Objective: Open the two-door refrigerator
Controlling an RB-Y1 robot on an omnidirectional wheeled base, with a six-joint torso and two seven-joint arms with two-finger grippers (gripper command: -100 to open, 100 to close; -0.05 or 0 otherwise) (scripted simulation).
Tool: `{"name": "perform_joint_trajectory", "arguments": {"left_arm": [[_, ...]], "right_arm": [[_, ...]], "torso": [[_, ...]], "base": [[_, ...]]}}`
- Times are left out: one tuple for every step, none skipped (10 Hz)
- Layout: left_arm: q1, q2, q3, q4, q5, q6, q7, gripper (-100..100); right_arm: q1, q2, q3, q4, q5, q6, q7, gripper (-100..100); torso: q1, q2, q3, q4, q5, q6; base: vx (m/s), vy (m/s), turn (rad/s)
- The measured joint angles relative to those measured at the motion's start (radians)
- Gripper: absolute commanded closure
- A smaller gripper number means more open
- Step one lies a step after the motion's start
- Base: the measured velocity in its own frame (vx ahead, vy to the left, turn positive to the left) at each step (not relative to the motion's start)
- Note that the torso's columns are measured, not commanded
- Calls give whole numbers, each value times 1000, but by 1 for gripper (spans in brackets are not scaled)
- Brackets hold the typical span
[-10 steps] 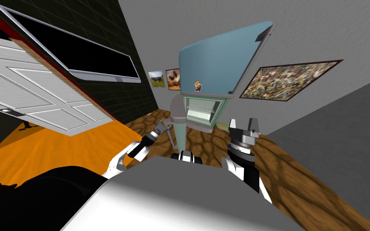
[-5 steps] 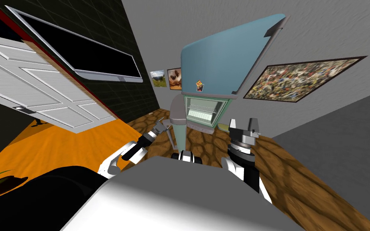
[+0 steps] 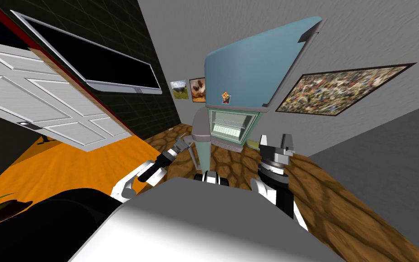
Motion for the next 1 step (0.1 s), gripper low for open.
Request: {"name": "perform_joint_trajectory", "arguments": {"left_arm": [[0,0,0,0,0,0,0,0]], "right_arm": [[0,0,0,0,0,0,0,0]], "torso": [[0,0,0,0,0,0]], "base": [[0,0,0]]}}
